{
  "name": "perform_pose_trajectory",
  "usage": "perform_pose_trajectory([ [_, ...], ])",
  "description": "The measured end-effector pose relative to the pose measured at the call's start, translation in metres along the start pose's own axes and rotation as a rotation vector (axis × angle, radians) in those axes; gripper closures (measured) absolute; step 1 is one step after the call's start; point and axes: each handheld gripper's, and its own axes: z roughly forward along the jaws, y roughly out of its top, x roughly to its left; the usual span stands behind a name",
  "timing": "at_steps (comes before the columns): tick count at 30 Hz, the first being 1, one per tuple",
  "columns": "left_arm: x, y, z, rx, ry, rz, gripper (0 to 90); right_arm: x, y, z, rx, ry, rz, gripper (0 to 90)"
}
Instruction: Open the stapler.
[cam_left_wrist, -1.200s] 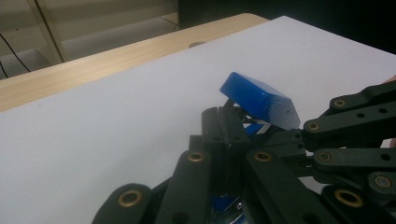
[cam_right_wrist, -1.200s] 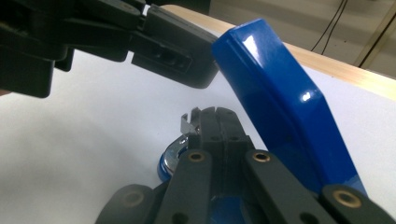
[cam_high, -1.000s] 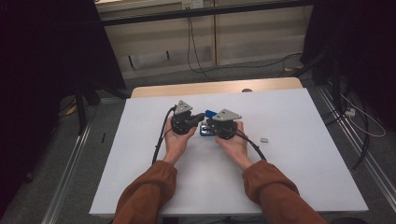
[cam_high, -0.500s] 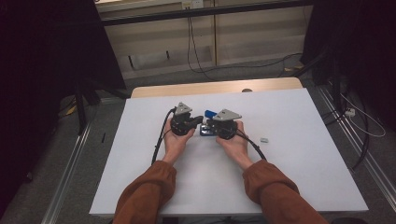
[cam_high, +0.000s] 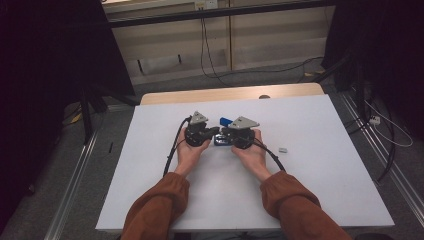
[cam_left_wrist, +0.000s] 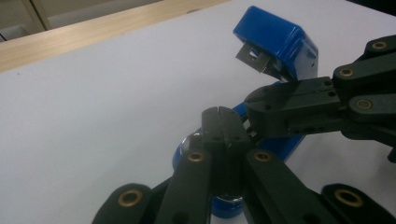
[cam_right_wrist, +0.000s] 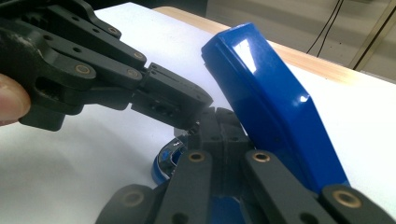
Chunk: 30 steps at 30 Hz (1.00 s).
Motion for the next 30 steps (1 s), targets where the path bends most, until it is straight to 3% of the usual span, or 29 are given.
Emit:
perform_pose_trajectory([
  [12,0.0,-0.004,0.003,0.016,0.013,0.016,90.0,0.002,0.001,0.001,-0.012,-0.008,-0.011,90.0],
  [21,0.001,-0.006,0.004,0.006,0.005,0.002,90.0,0.005,0.008,0.004,-0.034,-0.017,-0.014,90.0],
  [24,0.001,-0.006,0.003,0.006,0.004,0.001,90.0,0.006,0.009,0.004,-0.031,-0.033,-0.042,90.0],
  [30,0.001,-0.007,0.003,0.001,0.007,0.003,90.0,0.003,0.011,0.002,-0.041,-0.039,-0.03,90.0],
])
